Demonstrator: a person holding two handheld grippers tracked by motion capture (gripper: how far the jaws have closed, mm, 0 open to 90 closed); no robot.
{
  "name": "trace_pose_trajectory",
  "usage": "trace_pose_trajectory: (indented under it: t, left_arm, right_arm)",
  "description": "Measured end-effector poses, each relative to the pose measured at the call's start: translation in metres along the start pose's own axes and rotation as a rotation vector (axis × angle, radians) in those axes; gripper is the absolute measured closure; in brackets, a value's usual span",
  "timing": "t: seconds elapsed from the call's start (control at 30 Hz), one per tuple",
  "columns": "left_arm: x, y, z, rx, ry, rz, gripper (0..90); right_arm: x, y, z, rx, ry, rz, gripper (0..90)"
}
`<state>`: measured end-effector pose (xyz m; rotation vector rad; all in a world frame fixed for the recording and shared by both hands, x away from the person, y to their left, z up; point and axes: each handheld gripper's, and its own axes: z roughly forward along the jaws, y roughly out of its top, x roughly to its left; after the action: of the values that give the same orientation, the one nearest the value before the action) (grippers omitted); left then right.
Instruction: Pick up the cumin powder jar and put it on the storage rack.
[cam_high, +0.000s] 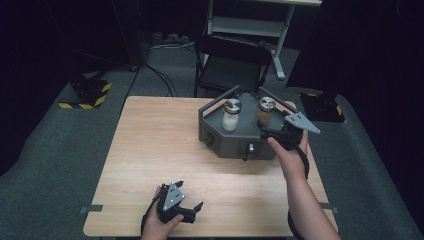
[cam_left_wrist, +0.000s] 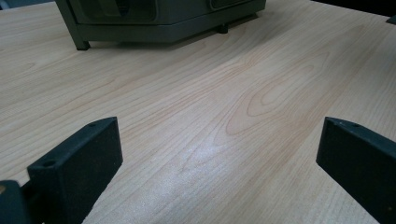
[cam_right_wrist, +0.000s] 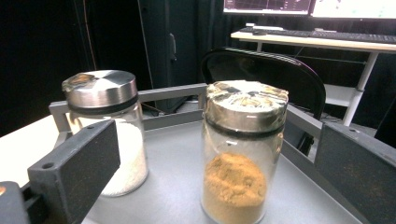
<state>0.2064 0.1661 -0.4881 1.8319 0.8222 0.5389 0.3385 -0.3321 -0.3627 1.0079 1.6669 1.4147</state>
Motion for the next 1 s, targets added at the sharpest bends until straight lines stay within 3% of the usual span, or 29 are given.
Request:
trace_pose_trajectory:
  t: [0.5,0.7,1.0]
  left_arm:
    - [-0.001,0.000,0.000,0.002,0.002,0.004,0.7]
    - [-0.001,0.001,0.000,0.004,0.002,0.004,0.7]
    - [-0.001,0.001,0.000,0.004,0.002,0.006,0.6]
  right_arm:
    - [0.008,-0.015,-0.026,-0.031,0.030,-0.020,0.3]
    - [0.009,-0.027,-0.036,-0.030,0.033,-0.018,0.3]
    - [0.014,-0.050,-0.053,-0.006,0.036,-0.050,0.3]
